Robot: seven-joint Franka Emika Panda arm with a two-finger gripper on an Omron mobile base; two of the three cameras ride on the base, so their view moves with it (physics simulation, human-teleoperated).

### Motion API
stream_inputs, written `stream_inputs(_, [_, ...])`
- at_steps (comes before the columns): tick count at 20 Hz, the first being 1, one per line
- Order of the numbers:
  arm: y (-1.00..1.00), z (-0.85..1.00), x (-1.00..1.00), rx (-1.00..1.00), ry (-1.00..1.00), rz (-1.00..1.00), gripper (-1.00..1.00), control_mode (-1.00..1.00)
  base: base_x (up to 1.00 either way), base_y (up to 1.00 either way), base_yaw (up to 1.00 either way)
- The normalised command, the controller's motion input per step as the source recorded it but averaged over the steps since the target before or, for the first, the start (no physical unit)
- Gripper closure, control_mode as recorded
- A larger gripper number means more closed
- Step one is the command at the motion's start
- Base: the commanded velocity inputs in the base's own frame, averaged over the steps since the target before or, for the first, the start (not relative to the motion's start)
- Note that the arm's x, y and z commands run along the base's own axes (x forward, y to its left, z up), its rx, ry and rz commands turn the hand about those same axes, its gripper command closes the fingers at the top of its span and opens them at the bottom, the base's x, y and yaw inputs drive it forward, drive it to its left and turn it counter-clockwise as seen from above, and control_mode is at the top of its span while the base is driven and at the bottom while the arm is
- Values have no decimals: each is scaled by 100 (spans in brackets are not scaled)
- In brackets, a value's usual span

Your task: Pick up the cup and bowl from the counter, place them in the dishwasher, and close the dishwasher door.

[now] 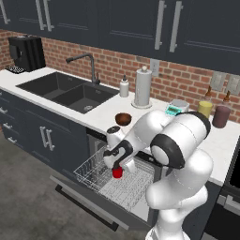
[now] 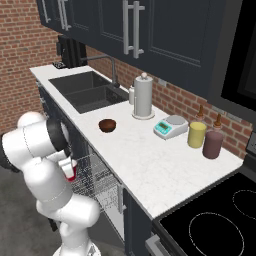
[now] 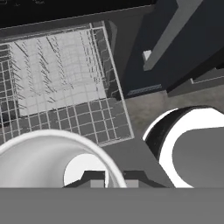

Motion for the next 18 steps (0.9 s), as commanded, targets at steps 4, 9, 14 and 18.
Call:
stream_inputs(4, [9, -12, 28, -4, 0, 0, 100, -100, 0, 0, 0])
stream_inputs(9, [14, -16, 31, -4, 0, 0, 100, -100, 0, 0, 0])
stream_inputs(14, [4, -21, 36, -1, 0, 0, 100, -100, 0, 0, 0])
stream_inputs(18, [0, -31, 35, -1, 0, 0, 100, -100, 0, 0, 0])
